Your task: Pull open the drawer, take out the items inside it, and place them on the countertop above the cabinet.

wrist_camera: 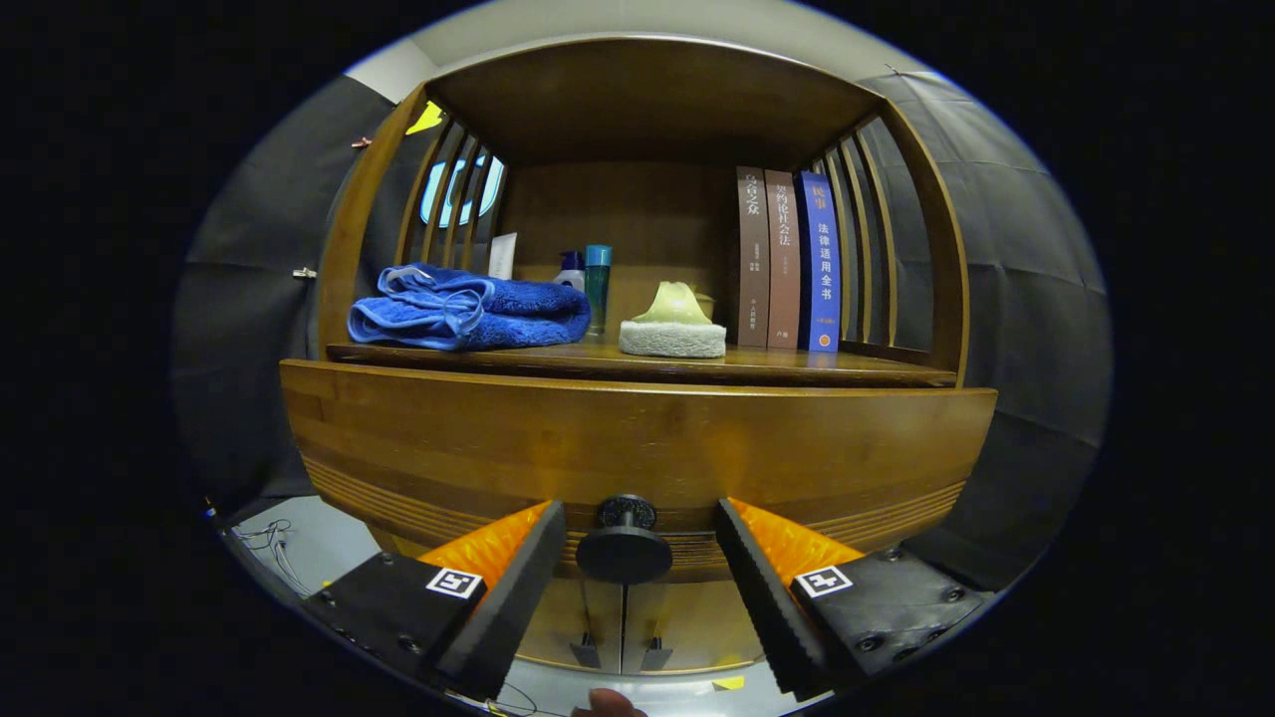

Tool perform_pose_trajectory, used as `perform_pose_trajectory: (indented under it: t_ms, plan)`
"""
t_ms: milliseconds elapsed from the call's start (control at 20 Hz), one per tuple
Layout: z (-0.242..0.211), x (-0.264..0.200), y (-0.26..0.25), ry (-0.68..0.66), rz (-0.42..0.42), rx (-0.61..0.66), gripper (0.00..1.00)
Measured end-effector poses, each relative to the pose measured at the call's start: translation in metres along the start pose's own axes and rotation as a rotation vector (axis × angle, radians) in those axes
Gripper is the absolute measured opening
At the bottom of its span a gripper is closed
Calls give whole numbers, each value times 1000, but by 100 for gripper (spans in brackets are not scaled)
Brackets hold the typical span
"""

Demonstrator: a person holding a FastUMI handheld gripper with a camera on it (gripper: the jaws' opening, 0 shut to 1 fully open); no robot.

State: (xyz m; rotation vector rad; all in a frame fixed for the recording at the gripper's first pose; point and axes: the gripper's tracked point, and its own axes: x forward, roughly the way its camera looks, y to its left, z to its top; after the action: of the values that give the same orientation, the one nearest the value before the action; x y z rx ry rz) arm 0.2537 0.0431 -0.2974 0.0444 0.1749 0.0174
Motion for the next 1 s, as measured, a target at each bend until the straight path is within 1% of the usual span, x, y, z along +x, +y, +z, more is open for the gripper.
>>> perform_pose_trajectory:
  t_ms: [250, 450, 600, 750, 1000]
  plan:
    - [1, 22, -3, 6, 5, -2, 98]
    - [1, 27, -3, 0, -1, 9, 98]
    - [0, 25, -1, 13, 9, -19, 98]
    - [9, 14, -2, -1, 10, -49, 98]
    - [45, -32, -12, -59, -6, -9, 98]
